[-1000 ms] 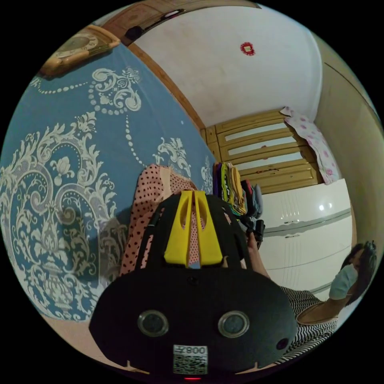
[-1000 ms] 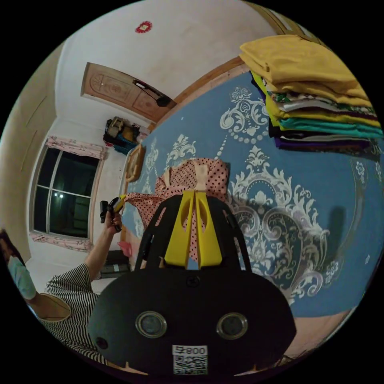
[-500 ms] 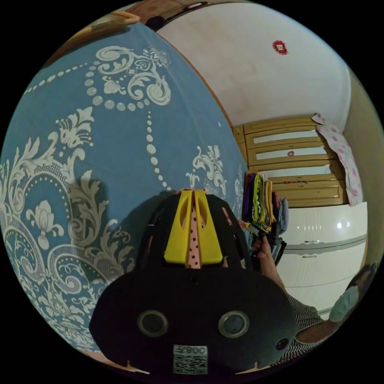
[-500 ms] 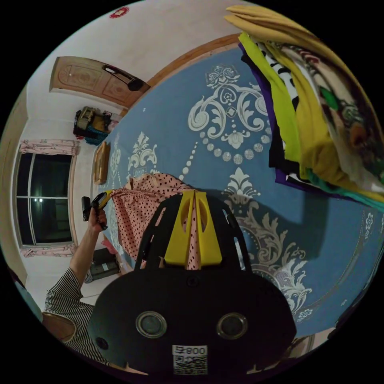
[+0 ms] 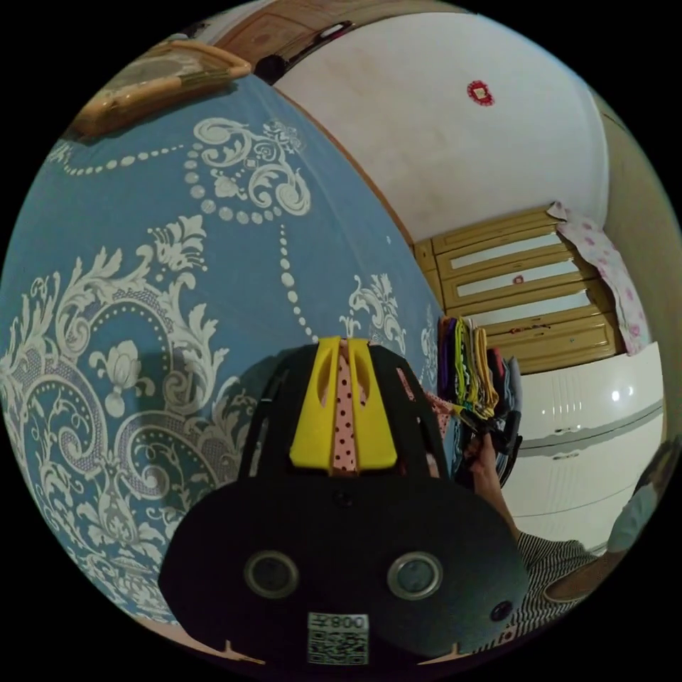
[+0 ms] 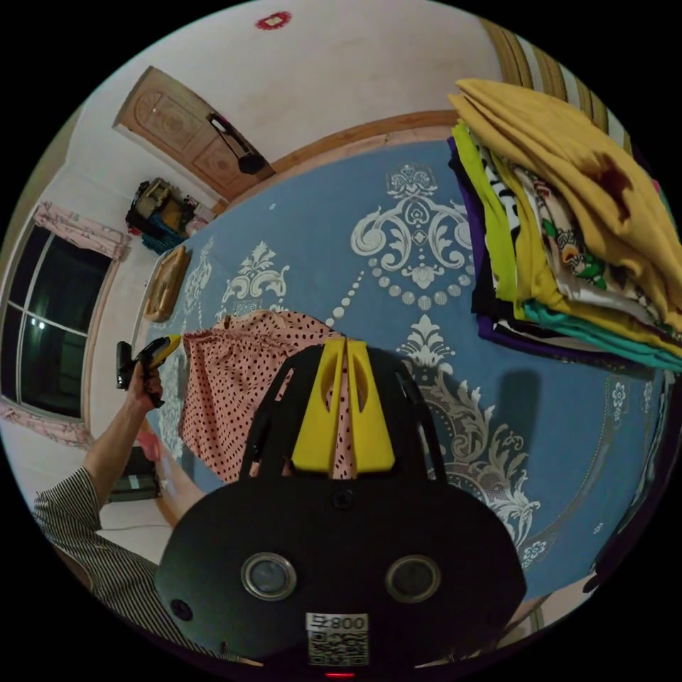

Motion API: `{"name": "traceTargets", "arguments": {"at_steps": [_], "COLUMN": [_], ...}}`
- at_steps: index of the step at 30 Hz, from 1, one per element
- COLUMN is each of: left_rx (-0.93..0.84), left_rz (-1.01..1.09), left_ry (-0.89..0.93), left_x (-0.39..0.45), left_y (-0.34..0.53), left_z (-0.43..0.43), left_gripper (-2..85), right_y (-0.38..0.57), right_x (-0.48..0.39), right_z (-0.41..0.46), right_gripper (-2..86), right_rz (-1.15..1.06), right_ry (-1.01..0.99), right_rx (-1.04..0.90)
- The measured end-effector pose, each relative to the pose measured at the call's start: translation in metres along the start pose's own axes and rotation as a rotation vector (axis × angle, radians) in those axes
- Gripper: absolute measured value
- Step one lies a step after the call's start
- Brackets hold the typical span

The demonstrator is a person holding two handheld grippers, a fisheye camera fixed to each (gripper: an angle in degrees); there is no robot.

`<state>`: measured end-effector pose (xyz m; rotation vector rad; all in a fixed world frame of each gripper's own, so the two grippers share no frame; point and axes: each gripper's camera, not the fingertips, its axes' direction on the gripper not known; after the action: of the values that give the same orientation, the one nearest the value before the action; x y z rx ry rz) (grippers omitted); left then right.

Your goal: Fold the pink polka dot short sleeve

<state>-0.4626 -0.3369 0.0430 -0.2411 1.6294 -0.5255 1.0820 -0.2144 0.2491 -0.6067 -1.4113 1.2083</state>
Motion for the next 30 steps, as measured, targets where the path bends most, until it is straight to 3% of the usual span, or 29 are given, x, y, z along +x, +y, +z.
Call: {"name": "traceTargets", "arguments": {"at_steps": [4, 8, 14, 19, 22, 30], "left_rx": [-0.079, -0.250, -0.339, -0.323, -0.327, -0.314], "left_rz": [0.129, 0.305, 0.416, 0.382, 0.342, 0.339], "left_ry": [-0.002, -0.128, -0.261, -0.321, -0.335, -0.358], "left_x": [0.018, 0.046, 0.060, 0.046, 0.032, 0.009], "left_y": [-0.004, -0.008, -0.023, -0.040, -0.047, -0.053], "left_z": [0.020, 0.067, 0.116, 0.128, 0.132, 0.132], "left_gripper": [0.8, 0.5, 0.3, 0.2, 0.3, 0.4], "right_y": [-0.004, -0.004, 0.007, 0.012, 0.012, -0.006], "right_x": [0.012, 0.033, 0.054, 0.010, -0.030, -0.031], "right_z": [0.014, 0.019, 0.018, 0.037, 0.071, 0.101], "right_gripper": [0.2, 0.2, 0.1, 0.1, 0.1, 0.1], "right_rz": [0.053, 0.120, 0.146, -0.118, -0.292, -0.337], "right_ry": [-0.042, -0.081, -0.041, -0.144, -0.050, 0.138], "right_rx": [-0.001, -0.001, 0.018, -0.046, -0.180, -0.210]}}
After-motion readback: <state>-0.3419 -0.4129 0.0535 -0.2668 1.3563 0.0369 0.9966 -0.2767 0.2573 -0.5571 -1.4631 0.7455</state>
